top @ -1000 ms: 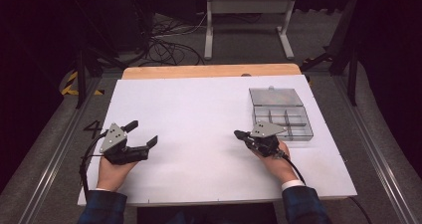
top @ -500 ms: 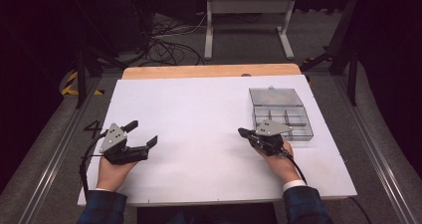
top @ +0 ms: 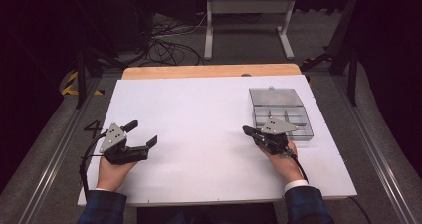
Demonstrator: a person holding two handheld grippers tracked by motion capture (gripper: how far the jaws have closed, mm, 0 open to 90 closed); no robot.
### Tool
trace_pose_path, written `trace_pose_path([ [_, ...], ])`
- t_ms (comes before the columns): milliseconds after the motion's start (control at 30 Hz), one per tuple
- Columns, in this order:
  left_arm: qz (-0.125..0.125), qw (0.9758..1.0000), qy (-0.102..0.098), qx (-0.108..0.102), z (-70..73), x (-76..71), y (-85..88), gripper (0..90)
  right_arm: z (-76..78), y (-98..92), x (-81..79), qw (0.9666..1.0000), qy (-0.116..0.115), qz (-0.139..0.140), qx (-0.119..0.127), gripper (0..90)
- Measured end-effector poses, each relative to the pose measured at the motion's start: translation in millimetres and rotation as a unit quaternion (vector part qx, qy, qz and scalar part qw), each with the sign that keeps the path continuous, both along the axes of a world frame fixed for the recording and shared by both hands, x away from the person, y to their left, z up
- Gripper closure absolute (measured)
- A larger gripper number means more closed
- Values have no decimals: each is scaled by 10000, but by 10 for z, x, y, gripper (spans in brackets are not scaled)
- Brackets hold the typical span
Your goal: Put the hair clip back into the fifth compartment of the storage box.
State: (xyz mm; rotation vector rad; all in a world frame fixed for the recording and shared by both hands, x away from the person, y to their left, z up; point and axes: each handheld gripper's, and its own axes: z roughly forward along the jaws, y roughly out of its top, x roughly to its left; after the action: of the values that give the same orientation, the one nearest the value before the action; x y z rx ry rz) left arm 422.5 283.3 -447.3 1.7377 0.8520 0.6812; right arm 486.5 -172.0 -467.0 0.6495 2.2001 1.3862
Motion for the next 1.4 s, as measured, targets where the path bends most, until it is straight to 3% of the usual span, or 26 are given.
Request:
trace_pose_path([
  [1400,0,10000,3,63,-1,0,-2,119,10,-434,58,9974,31,-716,57,900],
])
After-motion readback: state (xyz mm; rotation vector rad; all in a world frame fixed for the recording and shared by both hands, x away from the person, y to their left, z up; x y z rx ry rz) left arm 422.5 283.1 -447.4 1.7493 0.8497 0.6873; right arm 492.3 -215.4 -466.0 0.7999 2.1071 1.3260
